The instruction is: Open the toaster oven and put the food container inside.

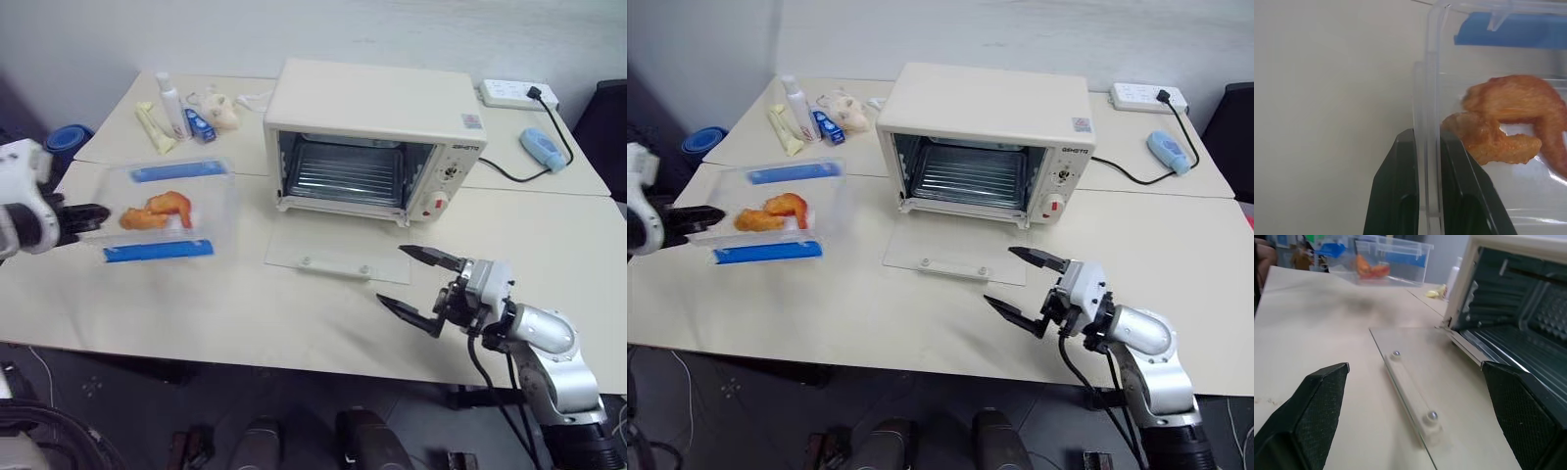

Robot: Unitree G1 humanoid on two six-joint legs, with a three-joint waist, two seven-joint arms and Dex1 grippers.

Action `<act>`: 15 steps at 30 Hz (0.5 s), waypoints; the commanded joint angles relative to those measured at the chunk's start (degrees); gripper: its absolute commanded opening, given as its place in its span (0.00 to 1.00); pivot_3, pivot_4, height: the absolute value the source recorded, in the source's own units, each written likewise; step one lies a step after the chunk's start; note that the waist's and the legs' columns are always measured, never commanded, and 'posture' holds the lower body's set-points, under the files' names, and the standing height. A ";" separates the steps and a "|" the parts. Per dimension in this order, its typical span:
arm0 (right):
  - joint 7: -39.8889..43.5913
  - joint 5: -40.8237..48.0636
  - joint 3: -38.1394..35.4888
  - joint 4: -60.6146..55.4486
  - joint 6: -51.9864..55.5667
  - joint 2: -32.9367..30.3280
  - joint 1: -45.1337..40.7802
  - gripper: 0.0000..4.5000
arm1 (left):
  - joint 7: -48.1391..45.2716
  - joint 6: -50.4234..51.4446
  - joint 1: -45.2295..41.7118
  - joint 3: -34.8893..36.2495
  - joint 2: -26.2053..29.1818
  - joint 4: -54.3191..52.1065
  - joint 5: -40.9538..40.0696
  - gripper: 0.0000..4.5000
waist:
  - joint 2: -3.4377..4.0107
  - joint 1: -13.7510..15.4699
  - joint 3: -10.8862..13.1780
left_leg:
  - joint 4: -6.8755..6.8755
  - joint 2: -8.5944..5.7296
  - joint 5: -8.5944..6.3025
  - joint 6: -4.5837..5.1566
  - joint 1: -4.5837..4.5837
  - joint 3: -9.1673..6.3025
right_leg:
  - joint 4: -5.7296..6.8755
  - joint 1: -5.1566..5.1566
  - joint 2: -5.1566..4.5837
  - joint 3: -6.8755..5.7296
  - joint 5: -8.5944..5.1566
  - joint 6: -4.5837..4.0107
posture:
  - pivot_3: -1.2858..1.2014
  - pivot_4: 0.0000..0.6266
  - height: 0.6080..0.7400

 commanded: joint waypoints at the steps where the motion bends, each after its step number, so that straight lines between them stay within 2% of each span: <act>1: -1.19 -0.10 -3.53 -1.28 -1.41 -0.90 2.98 1.00 | 3.27 5.31 -2.90 0.06 -5.86 -9.75 -2.31 0.04 | 0.00 0.02 0.00 | 0.01 0.00 0.00 0.00 0.00 0.00 | 0.04 0.00 0.02 0.00 0.00 0.00 | 0.52 0.24 1.00; 4: -2.44 -0.54 -5.09 -2.86 -1.73 -0.89 5.96 1.00 | 6.00 5.44 -3.99 -5.27 -9.74 -14.64 -2.97 0.04 | -0.03 -0.35 0.02 | 0.04 0.05 0.02 -0.04 0.00 0.03 | 0.07 -0.03 0.10 0.03 0.00 0.00 | 0.52 0.24 1.00; 7: -4.03 -0.49 -6.84 -5.61 -1.68 -0.61 9.87 1.00 | 9.55 5.44 -7.39 -6.36 -16.30 -14.38 -3.85 0.04 | -0.04 -0.58 0.02 | 0.02 0.07 0.02 -0.06 0.00 0.03 | 0.08 -0.02 0.16 0.04 0.00 0.00 | 0.52 0.24 1.00; 15: -9.35 -1.98 -7.95 -11.38 -2.24 1.75 16.34 1.00 | 12.49 5.34 -14.55 -10.48 -26.32 -9.17 2.46 0.04 | -0.05 -1.04 0.03 | 0.05 0.15 0.05 -0.14 0.07 0.20 | 0.11 -0.02 0.35 0.21 0.01 0.01 | 0.52 0.24 1.00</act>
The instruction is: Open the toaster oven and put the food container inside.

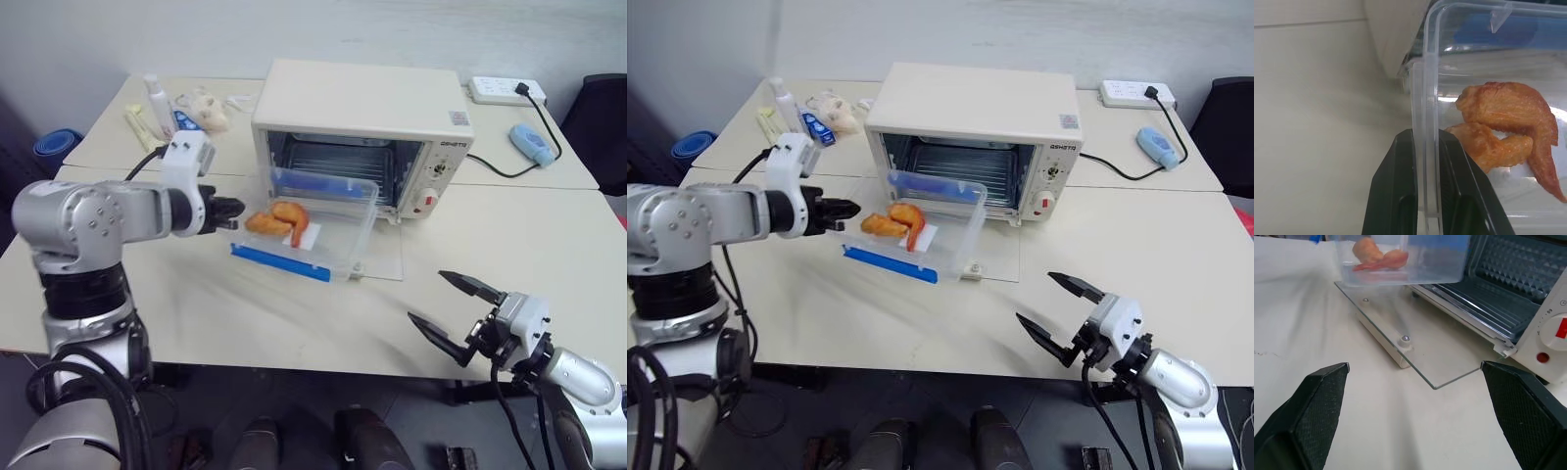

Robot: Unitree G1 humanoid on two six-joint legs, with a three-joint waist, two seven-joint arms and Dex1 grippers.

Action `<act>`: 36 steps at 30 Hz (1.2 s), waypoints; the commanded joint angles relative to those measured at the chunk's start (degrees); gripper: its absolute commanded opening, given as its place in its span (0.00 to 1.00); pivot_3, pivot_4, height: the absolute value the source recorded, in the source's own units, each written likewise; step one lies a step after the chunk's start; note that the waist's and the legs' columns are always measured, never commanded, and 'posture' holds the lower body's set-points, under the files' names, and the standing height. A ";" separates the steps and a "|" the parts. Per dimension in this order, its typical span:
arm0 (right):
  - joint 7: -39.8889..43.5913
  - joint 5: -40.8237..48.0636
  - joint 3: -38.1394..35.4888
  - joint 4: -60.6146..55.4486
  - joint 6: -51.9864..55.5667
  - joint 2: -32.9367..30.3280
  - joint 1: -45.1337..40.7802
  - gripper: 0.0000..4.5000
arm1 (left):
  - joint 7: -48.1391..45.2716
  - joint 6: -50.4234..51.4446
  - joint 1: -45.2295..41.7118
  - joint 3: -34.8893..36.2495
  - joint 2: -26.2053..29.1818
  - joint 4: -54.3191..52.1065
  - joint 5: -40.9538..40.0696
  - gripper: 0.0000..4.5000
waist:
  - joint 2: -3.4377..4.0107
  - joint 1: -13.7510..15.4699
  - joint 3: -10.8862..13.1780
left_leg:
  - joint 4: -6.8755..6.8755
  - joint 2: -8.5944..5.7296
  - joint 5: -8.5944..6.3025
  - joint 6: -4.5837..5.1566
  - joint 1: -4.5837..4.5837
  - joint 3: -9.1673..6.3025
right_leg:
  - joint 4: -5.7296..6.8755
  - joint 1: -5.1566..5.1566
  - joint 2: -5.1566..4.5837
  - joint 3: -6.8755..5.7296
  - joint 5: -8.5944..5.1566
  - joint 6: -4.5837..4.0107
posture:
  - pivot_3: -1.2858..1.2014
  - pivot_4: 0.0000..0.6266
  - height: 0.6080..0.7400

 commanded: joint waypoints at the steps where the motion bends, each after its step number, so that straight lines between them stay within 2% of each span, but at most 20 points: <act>1: -2.63 -0.28 -1.18 -3.92 -1.15 1.01 0.68 1.00 | 0.95 -0.95 -1.96 -0.91 -2.69 1.31 2.71 0.04 | 0.00 0.01 0.00 | 0.00 0.01 0.01 -0.01 0.02 0.00 | 0.00 0.00 0.02 0.01 0.00 0.00 | 0.52 0.24 1.00; 3: -3.51 -0.68 -0.98 -4.52 -1.30 1.22 0.91 1.00 | 1.33 -1.81 -1.90 -1.00 -4.53 1.92 3.93 0.04 | 0.00 0.20 0.00 | 0.00 0.02 0.11 -0.20 0.08 0.01 | 0.02 0.03 0.02 0.02 0.00 0.00 | 0.52 0.24 1.00; 5: -4.50 -0.86 -0.96 -5.05 -1.23 1.53 0.88 1.00 | 1.83 -2.94 -2.11 -0.55 -6.49 3.12 5.28 0.21 | 0.00 0.32 0.00 | 0.00 0.01 0.13 -0.23 0.06 0.01 | 0.01 0.02 0.01 0.02 0.00 0.00 | 0.52 0.24 1.00; 10: -6.78 -1.03 -0.28 -6.72 -0.37 2.15 0.57 1.00 | 1.13 -4.75 -2.10 -0.77 -9.96 4.36 6.50 0.52 | -0.01 0.30 0.00 | 0.00 0.01 0.14 -0.25 0.06 0.01 | 0.01 0.03 0.01 0.02 0.00 0.00 | 0.52 0.24 1.00; 14: -8.43 1.31 -0.26 -9.73 3.66 1.49 0.33 1.00 | -1.19 -6.71 -2.55 3.48 -11.29 3.60 4.74 0.79 | -0.01 0.19 0.01 | 0.01 0.01 0.14 -0.26 0.05 0.02 | 0.01 0.03 0.02 0.02 0.00 0.00 | 0.52 0.24 1.00; 15: -8.70 2.01 -0.44 -10.83 5.17 0.92 0.00 1.00 | -2.20 -8.21 -2.36 4.28 -10.12 3.66 4.62 0.85 | -0.01 0.16 0.00 | 0.00 0.02 0.14 -0.26 0.06 0.02 | 0.01 0.03 0.02 0.03 0.00 0.00 | 0.52 0.24 1.00; 19: -5.94 8.86 -0.05 -16.34 14.38 -4.58 -0.11 1.00 | -16.14 -14.23 0.78 4.36 0.17 3.91 -0.04 0.85 | 0.01 -0.34 0.02 | -0.05 0.09 0.22 -0.41 0.09 0.11 | 0.05 -0.03 0.12 0.09 0.00 0.00 | 0.52 0.24 1.00; 20: -5.88 9.00 1.04 -17.21 16.71 -5.96 -0.27 1.00 | -21.03 -16.06 2.59 3.41 4.27 4.98 -0.66 0.85 | 0.02 -0.38 0.02 | -0.07 0.13 0.22 -0.46 0.12 0.11 | 0.05 -0.02 0.16 0.09 0.00 0.00 | 0.52 0.24 1.00; 21: -5.76 8.65 2.81 -17.99 19.37 -7.60 -0.68 0.91 | -27.57 -20.44 5.27 2.17 8.47 5.87 -0.72 0.85 | 0.03 -0.33 0.01 | -0.13 0.14 0.23 -0.47 0.19 0.10 | 0.05 0.01 0.16 0.08 0.00 -0.01 | 0.52 0.24 1.00; 23: -6.36 5.83 7.29 -18.43 23.41 -9.52 -2.92 0.80 | -41.62 -33.43 12.40 -2.27 17.26 6.57 2.16 0.77 | 0.03 -0.63 0.01 | -0.17 0.14 0.23 -0.50 0.30 0.10 | 0.02 0.06 0.16 0.12 -0.02 -0.04 | 0.52 0.24 1.00; 24: -7.06 5.32 8.85 -18.39 25.17 -9.83 -3.95 0.71 | -47.37 -40.26 15.53 -3.99 19.95 6.28 3.59 0.72 | 0.03 -0.69 0.01 | -0.20 0.14 0.25 -0.54 0.31 0.11 | 0.01 0.05 0.15 0.17 -0.02 -0.05 | 0.52 0.24 1.00; 27: -9.58 2.78 13.71 -17.07 28.91 -8.37 -9.04 0.48 | -57.78 -56.29 23.15 -7.55 23.04 7.45 7.30 0.51 | 0.01 0.30 0.02 | -0.20 0.11 0.32 -0.59 0.26 0.06 | -0.09 0.06 0.05 0.12 -0.05 -0.12 | 0.52 0.24 1.00; 30: -11.97 -0.41 16.84 -15.08 31.40 -6.93 -12.65 0.26 | -61.10 -64.23 27.06 -8.87 20.84 8.04 8.34 0.31 | 0.01 1.37 0.02 | -0.14 0.03 0.13 -0.15 0.17 -0.14 | -0.28 0.19 -0.12 -0.02 -0.04 -0.11 | 0.52 0.24 1.00; 32: -12.28 -2.15 19.05 -13.08 32.75 -6.20 -15.52 0.11 | -60.47 -66.30 28.77 -10.39 17.85 6.95 8.64 0.17 | 0.01 1.91 0.02 | -0.12 0.01 0.07 -0.04 0.06 -0.19 | -0.40 0.17 -0.15 -0.08 -0.03 -0.10 | 0.52 0.24 1.00; 33: -12.33 -2.35 19.96 -11.87 33.37 -5.38 -17.19 0.06 | -59.46 -67.56 29.43 -11.36 16.07 6.54 9.37 0.14 | 0.01 1.90 0.02 | -0.10 0.01 0.03 0.01 0.02 -0.19 | -0.41 0.14 -0.17 -0.10 -0.02 -0.09 | 0.52 0.24 1.00; 34: -12.32 -2.44 20.45 -11.05 33.79 -4.75 -18.33 0.00 | -58.75 -68.45 29.68 -11.94 14.88 6.47 10.00 0.04 | 0.01 1.85 0.02 | -0.10 -0.01 0.00 0.07 0.00 -0.18 | -0.42 0.14 -0.19 -0.10 -0.02 -0.08 | 0.52 0.24 1.00; 36: -13.53 -3.78 21.35 -8.09 34.73 -2.75 -21.57 0.00 | -54.93 -70.43 28.90 -12.94 11.26 7.51 12.18 0.01 | 0.01 1.65 0.02 | -0.07 -0.03 -0.02 0.11 -0.05 -0.17 | -0.42 0.10 -0.19 -0.10 0.00 -0.05 | 0.52 0.24 1.00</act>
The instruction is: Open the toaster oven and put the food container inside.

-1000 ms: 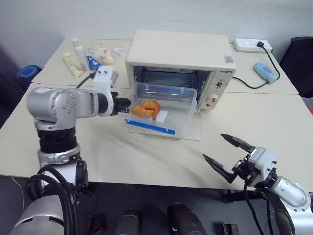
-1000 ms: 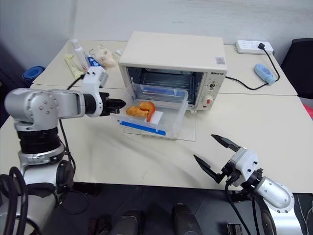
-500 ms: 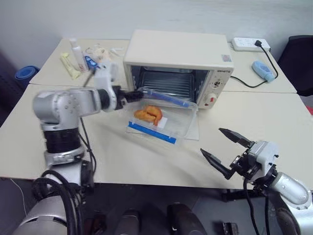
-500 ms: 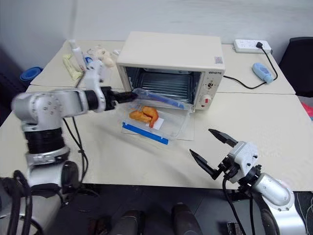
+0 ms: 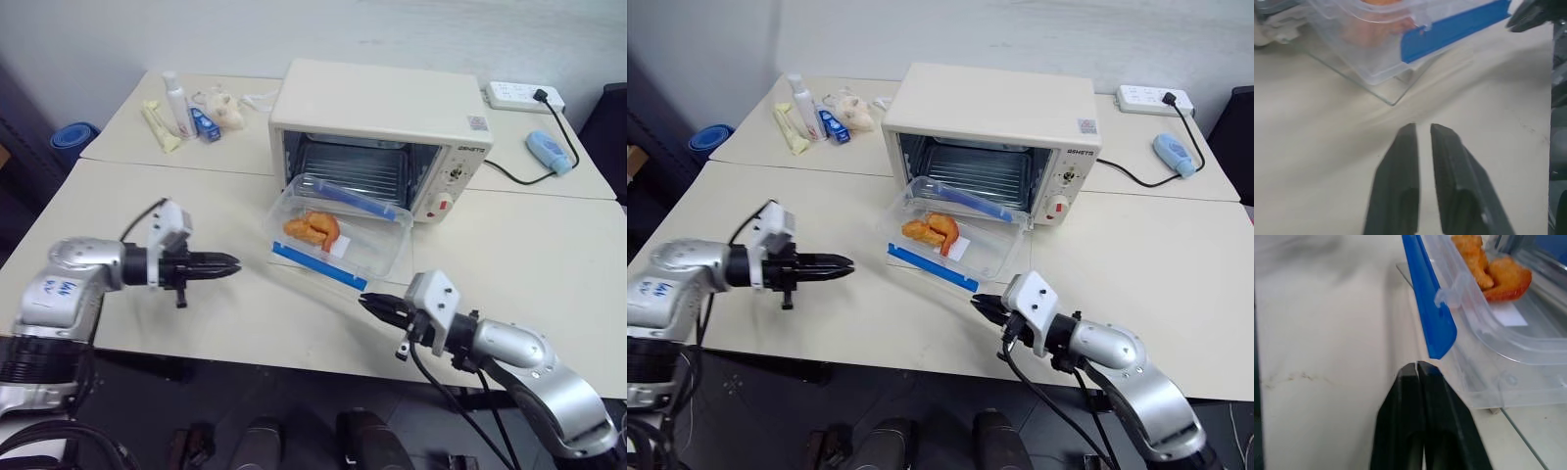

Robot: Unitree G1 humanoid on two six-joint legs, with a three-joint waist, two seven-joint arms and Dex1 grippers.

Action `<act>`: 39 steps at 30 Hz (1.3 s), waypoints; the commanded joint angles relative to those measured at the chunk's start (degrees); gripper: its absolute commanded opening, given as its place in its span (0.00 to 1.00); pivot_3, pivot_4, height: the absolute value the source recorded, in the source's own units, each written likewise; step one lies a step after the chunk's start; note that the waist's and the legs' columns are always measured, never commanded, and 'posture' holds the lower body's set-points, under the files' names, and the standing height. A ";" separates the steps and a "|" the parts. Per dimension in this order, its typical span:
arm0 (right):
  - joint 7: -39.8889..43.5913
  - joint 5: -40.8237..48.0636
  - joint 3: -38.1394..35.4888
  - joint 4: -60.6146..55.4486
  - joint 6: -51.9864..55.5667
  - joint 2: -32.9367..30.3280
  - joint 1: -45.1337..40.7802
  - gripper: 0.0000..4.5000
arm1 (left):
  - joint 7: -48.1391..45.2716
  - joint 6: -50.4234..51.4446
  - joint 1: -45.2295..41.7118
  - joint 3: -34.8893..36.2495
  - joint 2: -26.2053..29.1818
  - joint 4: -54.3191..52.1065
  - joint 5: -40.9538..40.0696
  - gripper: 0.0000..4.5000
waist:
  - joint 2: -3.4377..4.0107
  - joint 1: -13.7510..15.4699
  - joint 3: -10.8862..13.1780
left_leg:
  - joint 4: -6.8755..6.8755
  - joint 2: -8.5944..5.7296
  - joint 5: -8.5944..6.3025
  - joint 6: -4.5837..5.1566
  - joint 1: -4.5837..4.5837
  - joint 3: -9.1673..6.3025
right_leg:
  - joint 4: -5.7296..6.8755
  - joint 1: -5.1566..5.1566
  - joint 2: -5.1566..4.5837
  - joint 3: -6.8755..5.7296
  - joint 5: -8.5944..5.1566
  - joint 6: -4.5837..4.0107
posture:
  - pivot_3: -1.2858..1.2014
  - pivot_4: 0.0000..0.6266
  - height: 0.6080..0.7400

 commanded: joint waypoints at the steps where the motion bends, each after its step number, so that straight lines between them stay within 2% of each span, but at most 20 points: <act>1: -2.35 -2.61 0.98 3.86 0.42 2.87 -4.61 0.00 | 6.66 -4.29 -1.70 -1.13 -5.03 0.19 3.53 0.01 | 0.00 -0.09 0.00 | 0.00 0.00 0.00 0.00 -0.02 0.00 | 0.02 -0.03 0.01 0.00 0.00 0.00 | 0.52 0.24 1.00; 6: -5.76 -7.50 0.10 12.47 -2.55 6.49 -11.30 0.00 | 17.25 -4.56 -6.51 0.57 -12.97 5.46 5.80 0.01 | -0.01 -0.30 0.00 | 0.13 0.01 0.00 0.02 -0.04 0.04 | 0.23 -0.11 0.08 0.00 0.01 0.02 | 0.52 0.24 1.00; 10: -5.96 -9.98 -0.67 20.08 -6.73 8.14 -16.45 0.00 | 19.46 -8.83 -10.44 0.11 -15.47 10.44 8.10 0.01 | 0.00 -0.84 0.00 | 0.12 0.03 0.01 0.01 -0.03 0.10 | 0.34 -0.19 0.15 0.03 0.01 0.02 | 0.52 0.24 1.00; 15: -6.22 -12.94 -1.13 31.68 -12.99 10.63 -23.86 0.00 | 26.01 -10.23 -17.11 3.17 -21.51 18.67 7.41 0.01 | -0.02 -1.37 0.01 | 0.25 0.03 0.03 0.01 -0.04 0.11 | 0.42 -0.18 0.15 0.00 0.02 0.03 | 0.52 0.24 1.00; 21: -8.24 -15.04 -2.74 46.43 -20.76 14.17 -33.28 0.00 | 36.10 -16.99 -24.56 6.15 -27.45 30.90 9.23 0.01 | -0.02 -1.81 0.01 | 0.19 0.02 0.05 -0.01 -0.03 0.20 | 0.48 -0.26 0.14 -0.04 0.02 0.03 | 0.52 0.24 1.00; 25: -9.19 -15.67 -3.69 50.43 -22.01 15.85 -35.89 0.00 | 34.44 -17.84 -24.83 5.79 -28.75 31.75 8.76 0.01 | -0.02 -2.01 0.00 | 0.12 0.04 0.19 -0.26 -0.04 0.27 | 0.49 -0.32 0.14 -0.01 0.02 0.03 | 0.52 0.24 1.00; 29: -7.46 -14.96 -4.39 47.51 -20.12 14.72 -34.26 0.00 | 30.55 -14.06 -21.18 5.06 -26.86 25.95 7.72 0.01 | -0.02 -2.13 0.00 | 0.14 0.02 0.19 -0.27 -0.04 0.31 | 0.49 -0.32 0.10 0.05 0.03 0.04 | 0.52 0.24 1.00; 32: 2.61 -4.78 -6.82 29.75 -10.33 8.74 -25.33 0.00 | 20.91 -6.35 -13.15 6.99 -18.26 14.15 2.79 0.01 | -0.02 -2.27 0.00 | -0.01 0.09 0.18 -0.31 -0.04 0.26 | 0.54 -0.34 0.12 0.13 0.02 0.04 | 0.52 0.24 1.00; 34: 6.29 -1.29 -9.24 22.24 -7.71 4.27 -20.00 0.00 | 13.92 -2.39 -7.76 7.96 -11.79 7.69 -0.60 0.01 | 0.00 -2.63 0.01 | -0.12 0.19 0.11 -0.39 -0.11 0.22 | 0.59 -0.41 0.22 0.09 0.01 0.01 | 0.52 0.24 1.00; 37: 10.04 -0.18 -13.11 22.06 -8.53 -1.30 -13.94 0.00 | 3.88 -4.33 -1.84 9.98 -3.47 4.43 -3.03 0.15 | 0.01 -2.52 0.02 | -0.11 0.17 0.07 -0.37 -0.16 0.21 | 0.36 -0.38 0.16 0.04 0.00 -0.01 | 0.52 0.24 1.00; 39: 12.59 -1.07 -14.11 24.91 -11.71 -3.47 -11.58 0.00 | -2.86 -8.72 0.51 11.07 0.03 4.87 -3.73 0.28 | 0.01 -2.10 0.02 | 0.00 0.08 -0.04 -0.06 -0.03 0.20 | 0.09 -0.15 0.06 0.01 0.01 0.00 | 0.52 0.24 1.00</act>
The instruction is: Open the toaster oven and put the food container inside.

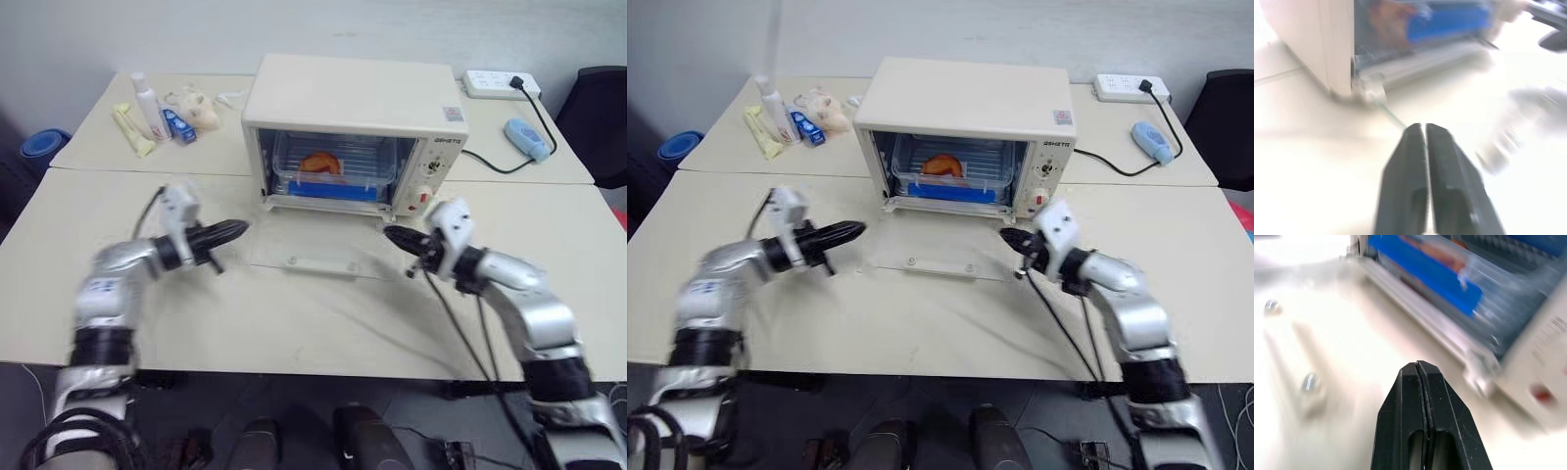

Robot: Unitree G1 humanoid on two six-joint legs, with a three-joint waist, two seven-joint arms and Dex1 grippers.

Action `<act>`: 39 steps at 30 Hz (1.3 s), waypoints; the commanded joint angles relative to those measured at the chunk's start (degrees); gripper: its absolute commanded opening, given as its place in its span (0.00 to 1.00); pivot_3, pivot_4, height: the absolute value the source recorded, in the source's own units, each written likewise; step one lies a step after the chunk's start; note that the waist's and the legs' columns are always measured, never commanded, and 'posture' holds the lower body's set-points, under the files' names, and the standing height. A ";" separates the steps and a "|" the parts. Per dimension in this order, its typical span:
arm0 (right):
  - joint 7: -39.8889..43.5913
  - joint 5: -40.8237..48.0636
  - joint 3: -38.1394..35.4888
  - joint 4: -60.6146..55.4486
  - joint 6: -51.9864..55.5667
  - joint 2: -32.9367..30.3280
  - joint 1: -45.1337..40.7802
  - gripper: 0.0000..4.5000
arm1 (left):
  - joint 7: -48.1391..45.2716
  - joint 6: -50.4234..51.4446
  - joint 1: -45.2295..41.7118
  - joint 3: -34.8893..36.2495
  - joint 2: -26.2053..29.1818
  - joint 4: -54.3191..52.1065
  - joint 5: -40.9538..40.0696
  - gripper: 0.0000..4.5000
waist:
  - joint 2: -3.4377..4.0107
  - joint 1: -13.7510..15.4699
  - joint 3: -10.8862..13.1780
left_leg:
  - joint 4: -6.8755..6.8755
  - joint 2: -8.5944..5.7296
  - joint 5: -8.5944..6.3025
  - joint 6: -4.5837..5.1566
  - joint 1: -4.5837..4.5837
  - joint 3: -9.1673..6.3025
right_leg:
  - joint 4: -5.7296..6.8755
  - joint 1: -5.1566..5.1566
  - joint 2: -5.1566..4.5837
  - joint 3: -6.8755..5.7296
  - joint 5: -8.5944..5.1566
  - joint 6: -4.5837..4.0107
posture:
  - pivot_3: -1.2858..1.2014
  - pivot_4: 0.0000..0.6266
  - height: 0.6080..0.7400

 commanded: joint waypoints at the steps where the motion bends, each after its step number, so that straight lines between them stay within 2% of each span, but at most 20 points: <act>1: 4.46 -0.26 -2.24 2.20 -5.41 -2.62 2.33 0.00 | -11.56 -7.33 2.22 2.64 3.97 -1.88 -2.68 0.34 | 0.00 0.37 0.00 | 0.00 -0.02 0.00 0.10 0.11 0.00 | -0.07 0.15 -0.04 0.00 0.02 0.03 | 0.52 0.24 1.00; 3: 7.08 -2.52 -1.74 6.88 -11.06 -3.76 3.37 0.00 | -17.50 -9.42 3.78 4.32 5.43 -1.88 -5.35 0.47 | 0.04 0.54 0.03 | -0.03 -0.04 0.01 0.13 0.33 0.01 | -0.11 0.35 -0.05 -0.02 0.07 0.01 | 0.52 0.24 1.00; 5: 9.17 -4.42 -0.49 13.44 -16.88 -3.26 3.20 0.00 | -19.90 -5.81 3.67 5.28 7.19 -2.77 -8.30 0.61 | 0.05 0.61 0.03 | -0.03 -0.04 0.01 0.16 0.46 0.01 | -0.12 0.51 -0.05 -0.05 0.07 0.01 | 0.52 0.24 1.00; 10: 12.47 -5.99 2.53 25.34 -26.64 2.29 -1.14 0.00 | -17.41 -4.35 2.41 5.97 6.16 -3.83 -9.77 0.95 | 0.07 0.34 0.04 | -0.03 -0.01 -0.02 0.20 0.41 -0.03 | -0.12 0.47 -0.02 -0.08 0.08 0.01 | 0.52 0.24 1.00; 11: 12.79 -5.72 2.67 26.23 -27.59 3.54 -1.85 0.00 | -16.64 -4.19 2.73 6.10 5.76 -4.04 -9.80 0.99 | 0.08 0.16 0.05 | -0.03 -0.01 -0.02 0.20 0.39 -0.01 | -0.04 0.38 -0.02 -0.05 0.08 0.01 | 0.52 0.24 1.00; 17: 14.24 2.66 -0.70 19.79 -27.72 9.40 -2.10 0.00 | -8.90 -0.89 4.99 10.58 3.05 -5.19 -12.48 0.99 | 0.08 -0.76 0.05 | -0.03 0.05 -0.02 0.15 0.22 0.03 | 0.21 0.06 0.03 -0.02 0.07 0.00 | 0.52 0.24 1.00; 20: 9.87 8.28 -4.34 15.13 -23.21 11.41 -3.67 0.00 | -6.47 0.54 6.29 12.82 2.56 -5.95 -13.96 0.99 | 0.09 -0.82 0.06 | -0.03 0.05 -0.01 0.15 0.20 0.03 | 0.22 0.05 0.03 -0.02 0.07 0.00 | 0.52 0.24 1.00; 23: 5.02 14.05 -7.65 12.17 -17.83 13.52 -8.95 0.00 | -3.75 0.03 6.19 14.48 1.69 -5.46 -14.05 0.99 | 0.13 -0.79 0.08 | -0.02 0.05 -0.01 0.13 0.21 0.02 | 0.22 0.05 0.01 -0.01 0.07 0.00 | 0.52 0.24 1.00; 27: 3.43 14.76 -8.92 13.49 -16.51 13.92 -14.47 0.00 | -1.58 -2.31 5.42 14.61 0.46 -3.99 -12.39 0.99 | 0.13 -0.71 0.08 | -0.02 0.04 0.02 0.09 0.21 -0.03 | 0.22 0.05 0.00 -0.07 0.07 0.00 | 0.52 0.24 1.00; 31: 5.00 13.92 -9.01 13.23 -14.19 11.23 -14.06 0.00 | -1.02 -5.58 6.09 12.94 0.79 -3.20 -9.18 0.99 | 0.13 -0.35 0.08 | -0.07 0.01 -0.01 0.10 0.16 -0.05 | 0.12 0.04 -0.05 -0.10 0.07 -0.01 | 0.52 0.24 1.00; 34: 13.30 11.54 -6.96 7.78 -14.51 4.15 -7.43 0.13 | -1.90 -10.64 9.15 11.04 2.55 -2.07 -3.79 1.00 | 0.13 0.29 0.08 | -0.06 -0.09 -0.03 0.14 0.06 -0.04 | 0.01 0.01 -0.18 -0.10 0.07 0.00 | 0.52 0.24 1.00; 39: 21.90 9.09 -5.51 3.49 -20.10 -1.57 3.55 0.51 | -4.18 -17.30 13.69 9.83 4.49 -1.02 0.52 1.00 | 0.13 0.57 0.08 | -0.12 -0.10 -0.15 0.31 0.03 0.06 | -0.21 0.00 -0.21 -0.08 0.07 0.00 | 0.52 0.24 1.00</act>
